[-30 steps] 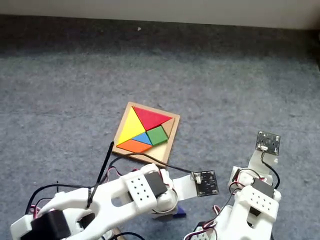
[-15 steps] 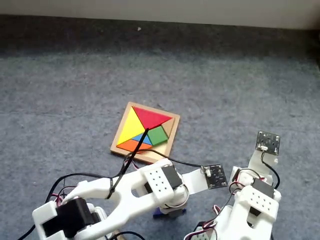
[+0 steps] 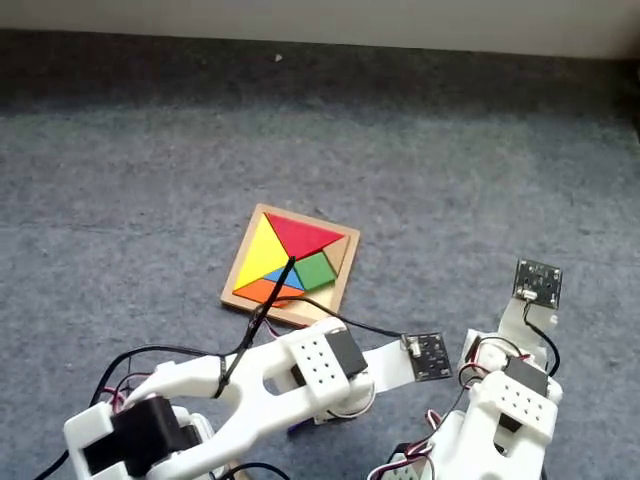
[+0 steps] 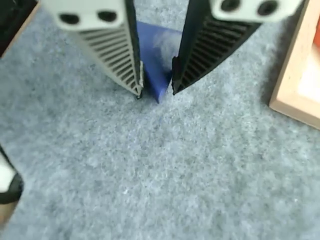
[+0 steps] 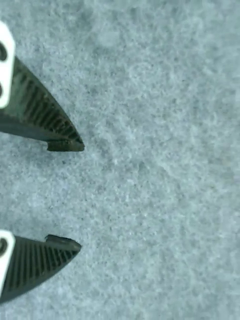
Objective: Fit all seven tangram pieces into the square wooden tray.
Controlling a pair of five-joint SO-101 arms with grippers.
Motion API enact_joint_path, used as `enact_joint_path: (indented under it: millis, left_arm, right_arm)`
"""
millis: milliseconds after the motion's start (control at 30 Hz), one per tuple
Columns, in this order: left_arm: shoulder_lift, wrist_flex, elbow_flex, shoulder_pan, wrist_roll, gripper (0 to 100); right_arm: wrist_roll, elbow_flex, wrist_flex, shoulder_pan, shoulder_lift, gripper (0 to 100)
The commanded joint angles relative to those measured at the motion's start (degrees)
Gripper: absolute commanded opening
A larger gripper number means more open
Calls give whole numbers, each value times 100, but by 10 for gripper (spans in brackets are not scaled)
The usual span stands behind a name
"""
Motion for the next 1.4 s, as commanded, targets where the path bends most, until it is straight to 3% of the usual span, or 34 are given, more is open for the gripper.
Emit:
enact_joint_path:
  millis: [0, 167, 333, 433, 767, 1133, 1367]
  left_arm:
    - [-593, 264, -189, -101, 62, 104]
    - [-1446, 308, 22, -822, 53, 113]
    - [-2018, 932, 31, -1464, 79, 256]
    - [-2167, 1037, 189, -1666, 229, 273]
    - [-2202, 1011, 954, -1692, 440, 273]
    - [-2185, 132, 1499, -1437, 765, 275]
    - [-2193, 35, 1596, -1279, 1116, 274]
  right_arm:
    - [-9, -119, -136, 40, -84, 265]
    - [-9, -119, -136, 31, -84, 265]
    - [-9, -119, -136, -198, -84, 265]
    - [-9, -119, -145, -224, -84, 265]
    - [0, -119, -145, -224, -84, 265]
    - [0, -119, -145, -224, -84, 265]
    - [0, -110, -277, -224, -66, 265]
